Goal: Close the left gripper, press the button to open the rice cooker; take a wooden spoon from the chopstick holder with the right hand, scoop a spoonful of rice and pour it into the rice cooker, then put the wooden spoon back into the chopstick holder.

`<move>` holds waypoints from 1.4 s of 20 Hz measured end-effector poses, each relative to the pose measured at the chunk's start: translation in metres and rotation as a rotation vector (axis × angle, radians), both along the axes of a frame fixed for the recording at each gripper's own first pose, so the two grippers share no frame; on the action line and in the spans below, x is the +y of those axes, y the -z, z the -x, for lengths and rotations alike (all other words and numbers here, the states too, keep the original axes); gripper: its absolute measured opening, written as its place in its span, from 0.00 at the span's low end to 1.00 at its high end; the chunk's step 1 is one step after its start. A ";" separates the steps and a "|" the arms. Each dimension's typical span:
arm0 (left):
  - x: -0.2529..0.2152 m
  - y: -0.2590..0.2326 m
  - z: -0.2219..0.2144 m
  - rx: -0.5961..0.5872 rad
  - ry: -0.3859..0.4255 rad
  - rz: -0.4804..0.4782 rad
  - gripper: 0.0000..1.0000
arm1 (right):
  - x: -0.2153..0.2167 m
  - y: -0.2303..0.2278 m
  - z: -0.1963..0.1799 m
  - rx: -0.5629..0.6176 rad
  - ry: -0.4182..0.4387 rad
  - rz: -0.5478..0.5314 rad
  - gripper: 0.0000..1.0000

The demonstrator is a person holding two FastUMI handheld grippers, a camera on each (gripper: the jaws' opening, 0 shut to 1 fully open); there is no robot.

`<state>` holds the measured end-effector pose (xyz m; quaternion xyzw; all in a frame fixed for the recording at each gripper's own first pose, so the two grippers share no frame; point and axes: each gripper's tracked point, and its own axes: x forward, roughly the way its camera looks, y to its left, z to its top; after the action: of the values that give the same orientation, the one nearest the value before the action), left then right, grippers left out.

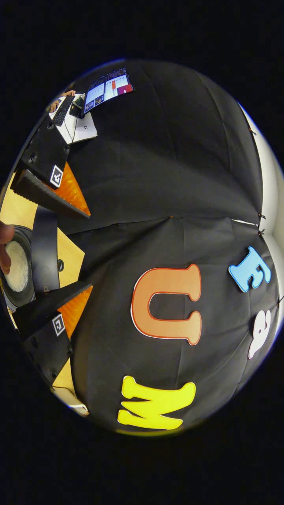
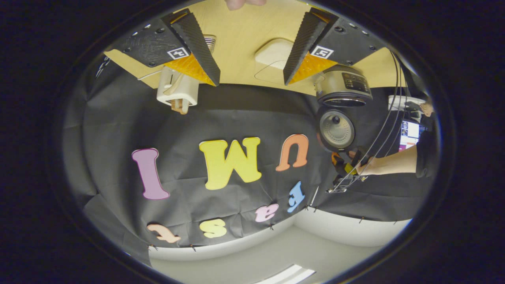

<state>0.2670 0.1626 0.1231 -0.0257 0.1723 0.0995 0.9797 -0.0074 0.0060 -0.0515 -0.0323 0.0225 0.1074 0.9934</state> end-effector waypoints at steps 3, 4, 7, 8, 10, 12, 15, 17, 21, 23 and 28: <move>-0.005 0.001 0.003 0.023 0.019 0.025 0.95 | 0.001 0.003 0.001 0.005 -0.002 0.003 0.95; -0.007 0.002 0.007 0.029 0.031 0.029 0.95 | 0.000 0.001 0.002 0.004 0.001 0.002 0.95; -0.016 0.009 0.027 0.045 0.061 0.052 0.90 | -0.003 -0.005 0.008 -0.014 0.012 0.009 0.95; -0.016 0.011 0.033 0.049 0.070 0.045 0.89 | -0.003 -0.007 0.010 -0.023 0.012 0.009 0.92; -0.020 0.016 0.048 0.053 0.092 0.008 0.90 | -0.004 -0.010 0.014 -0.029 0.013 0.012 0.95; -0.027 0.026 0.067 0.071 0.111 -0.015 0.89 | -0.004 -0.011 0.018 -0.033 0.017 0.017 0.95; -0.042 0.044 0.097 0.078 0.144 -0.011 0.89 | 0.000 -0.014 0.026 -0.043 0.020 0.008 0.95; -0.048 0.053 0.113 0.063 0.148 -0.017 0.88 | 0.005 -0.016 0.032 -0.053 0.020 0.007 0.95; -0.057 0.072 0.135 0.036 0.129 0.025 0.88 | 0.011 -0.023 0.043 -0.080 0.022 0.031 0.95; -0.064 0.082 0.140 0.032 0.133 0.055 0.87 | 0.013 -0.024 0.047 -0.088 0.024 0.034 0.95; -0.070 0.108 0.156 0.027 0.147 0.060 0.86 | 0.017 -0.016 0.049 -0.076 0.033 0.037 0.93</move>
<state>0.1107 0.0923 0.0153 -0.0408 0.1900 0.0227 0.9807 -0.0566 0.0231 -0.0355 -0.0545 -0.0125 0.0892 0.9944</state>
